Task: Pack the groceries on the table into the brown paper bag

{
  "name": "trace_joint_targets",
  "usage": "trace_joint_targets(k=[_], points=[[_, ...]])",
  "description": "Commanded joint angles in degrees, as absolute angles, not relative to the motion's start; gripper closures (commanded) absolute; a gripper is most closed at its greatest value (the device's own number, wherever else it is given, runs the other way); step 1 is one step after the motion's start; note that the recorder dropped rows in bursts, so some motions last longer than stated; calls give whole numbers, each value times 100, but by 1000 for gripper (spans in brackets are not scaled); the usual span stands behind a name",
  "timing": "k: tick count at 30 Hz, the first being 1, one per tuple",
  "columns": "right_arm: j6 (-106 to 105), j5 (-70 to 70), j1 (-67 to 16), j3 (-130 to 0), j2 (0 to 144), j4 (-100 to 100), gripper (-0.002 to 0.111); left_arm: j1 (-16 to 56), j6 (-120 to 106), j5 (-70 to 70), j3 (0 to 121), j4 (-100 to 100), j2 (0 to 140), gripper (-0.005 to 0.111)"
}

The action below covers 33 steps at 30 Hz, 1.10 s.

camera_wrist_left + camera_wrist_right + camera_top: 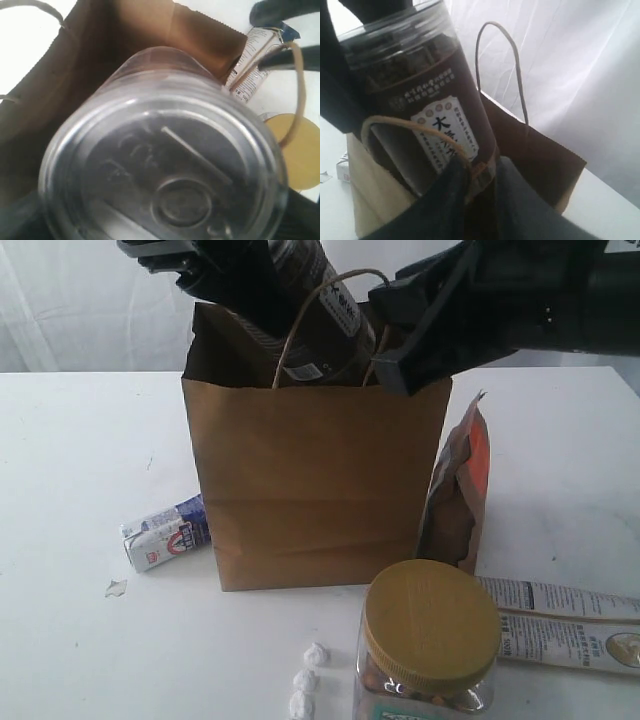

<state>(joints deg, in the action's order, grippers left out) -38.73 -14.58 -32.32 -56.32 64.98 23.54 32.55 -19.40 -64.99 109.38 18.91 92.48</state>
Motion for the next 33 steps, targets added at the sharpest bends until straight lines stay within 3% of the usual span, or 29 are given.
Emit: trace_joint_targets(k=[1, 14, 33], points=[[-3970, -1279, -3195, -5676, 6508, 2469, 107, 3261, -1953, -6996, 10955, 2057, 9126, 107], [-4046, -2547, -3208, -5676, 6356, 2626, 108, 3261, -1976, -6996, 11032, 1480, 9137, 107], [-4185, -2922, -3820, -5676, 6281, 2675, 108, 3261, -2034, -6996, 11275, 1428, 9336, 107]])
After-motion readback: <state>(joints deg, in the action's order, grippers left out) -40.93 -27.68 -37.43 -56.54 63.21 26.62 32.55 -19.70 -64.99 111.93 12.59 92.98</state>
